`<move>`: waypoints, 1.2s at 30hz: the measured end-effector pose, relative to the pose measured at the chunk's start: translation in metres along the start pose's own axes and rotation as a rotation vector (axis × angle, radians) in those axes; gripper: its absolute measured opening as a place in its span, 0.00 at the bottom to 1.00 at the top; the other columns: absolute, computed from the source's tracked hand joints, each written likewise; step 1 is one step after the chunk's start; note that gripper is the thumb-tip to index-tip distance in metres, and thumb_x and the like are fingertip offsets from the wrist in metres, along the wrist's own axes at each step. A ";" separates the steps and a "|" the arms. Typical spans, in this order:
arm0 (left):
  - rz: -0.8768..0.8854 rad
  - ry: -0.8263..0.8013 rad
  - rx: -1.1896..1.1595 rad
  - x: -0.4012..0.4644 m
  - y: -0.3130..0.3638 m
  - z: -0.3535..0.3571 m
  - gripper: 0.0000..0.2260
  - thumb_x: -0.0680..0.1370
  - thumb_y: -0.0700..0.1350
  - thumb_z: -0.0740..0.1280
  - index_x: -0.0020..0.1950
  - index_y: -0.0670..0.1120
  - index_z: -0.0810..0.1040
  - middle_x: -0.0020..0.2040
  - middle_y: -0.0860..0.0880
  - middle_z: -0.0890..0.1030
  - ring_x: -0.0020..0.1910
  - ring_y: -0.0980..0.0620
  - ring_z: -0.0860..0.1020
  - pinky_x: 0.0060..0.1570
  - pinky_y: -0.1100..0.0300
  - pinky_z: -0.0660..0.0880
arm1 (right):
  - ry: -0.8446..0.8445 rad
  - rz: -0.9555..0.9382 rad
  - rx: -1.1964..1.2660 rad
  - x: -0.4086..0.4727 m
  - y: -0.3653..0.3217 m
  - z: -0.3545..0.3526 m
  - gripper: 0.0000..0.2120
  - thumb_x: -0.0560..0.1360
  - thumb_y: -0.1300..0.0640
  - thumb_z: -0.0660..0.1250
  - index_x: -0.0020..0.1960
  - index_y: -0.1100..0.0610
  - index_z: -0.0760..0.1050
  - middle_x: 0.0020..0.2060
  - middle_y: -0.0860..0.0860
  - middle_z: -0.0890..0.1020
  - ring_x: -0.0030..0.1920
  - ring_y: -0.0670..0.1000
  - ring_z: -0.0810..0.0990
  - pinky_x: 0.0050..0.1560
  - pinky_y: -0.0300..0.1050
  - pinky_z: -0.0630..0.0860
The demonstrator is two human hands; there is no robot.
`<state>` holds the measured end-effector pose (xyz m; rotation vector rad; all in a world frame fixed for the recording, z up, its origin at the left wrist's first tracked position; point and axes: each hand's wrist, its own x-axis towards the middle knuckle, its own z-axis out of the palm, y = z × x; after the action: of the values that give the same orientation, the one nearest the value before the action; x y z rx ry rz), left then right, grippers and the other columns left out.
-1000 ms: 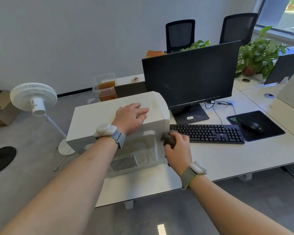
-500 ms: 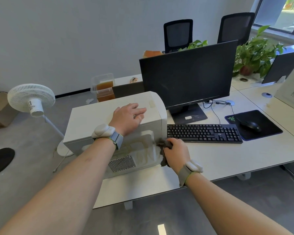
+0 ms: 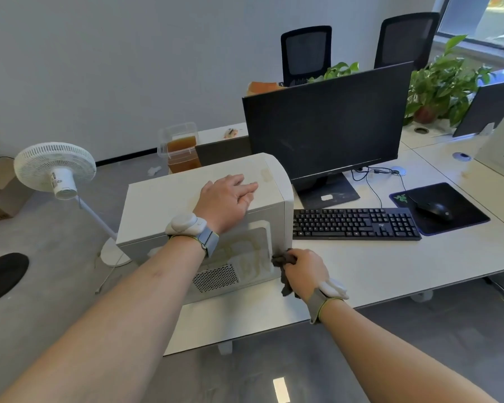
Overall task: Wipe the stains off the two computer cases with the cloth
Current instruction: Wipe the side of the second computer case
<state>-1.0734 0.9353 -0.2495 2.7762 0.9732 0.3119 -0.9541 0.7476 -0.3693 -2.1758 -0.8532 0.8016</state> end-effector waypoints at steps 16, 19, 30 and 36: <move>0.056 -0.028 0.037 0.000 -0.009 -0.001 0.20 0.86 0.55 0.52 0.78 0.62 0.69 0.80 0.52 0.66 0.80 0.47 0.61 0.77 0.39 0.55 | 0.128 0.383 0.093 -0.003 0.023 0.026 0.11 0.74 0.62 0.68 0.55 0.60 0.72 0.46 0.59 0.81 0.45 0.58 0.81 0.38 0.48 0.77; 0.047 -0.024 0.014 -0.001 -0.008 0.001 0.19 0.86 0.55 0.53 0.77 0.63 0.70 0.80 0.52 0.66 0.80 0.46 0.61 0.77 0.39 0.55 | 0.089 0.485 0.175 0.005 0.018 0.023 0.08 0.74 0.64 0.65 0.46 0.69 0.79 0.37 0.63 0.83 0.36 0.59 0.83 0.37 0.46 0.80; 0.038 -0.002 -0.005 -0.001 -0.006 0.003 0.19 0.86 0.55 0.54 0.76 0.63 0.70 0.80 0.52 0.67 0.80 0.48 0.61 0.78 0.39 0.55 | 0.226 0.381 0.698 0.024 -0.011 0.027 0.03 0.78 0.62 0.71 0.50 0.57 0.77 0.45 0.61 0.83 0.37 0.56 0.80 0.31 0.45 0.74; 0.021 0.025 -0.003 -0.004 -0.002 0.001 0.19 0.86 0.54 0.54 0.76 0.62 0.71 0.79 0.52 0.68 0.79 0.47 0.62 0.77 0.40 0.55 | -0.034 0.535 0.840 0.036 0.005 0.055 0.06 0.84 0.59 0.62 0.58 0.62 0.69 0.42 0.61 0.78 0.38 0.60 0.78 0.34 0.57 0.81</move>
<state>-1.0778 0.9343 -0.2520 2.7874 0.9492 0.3513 -0.9708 0.7902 -0.4165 -1.6077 0.1075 1.1850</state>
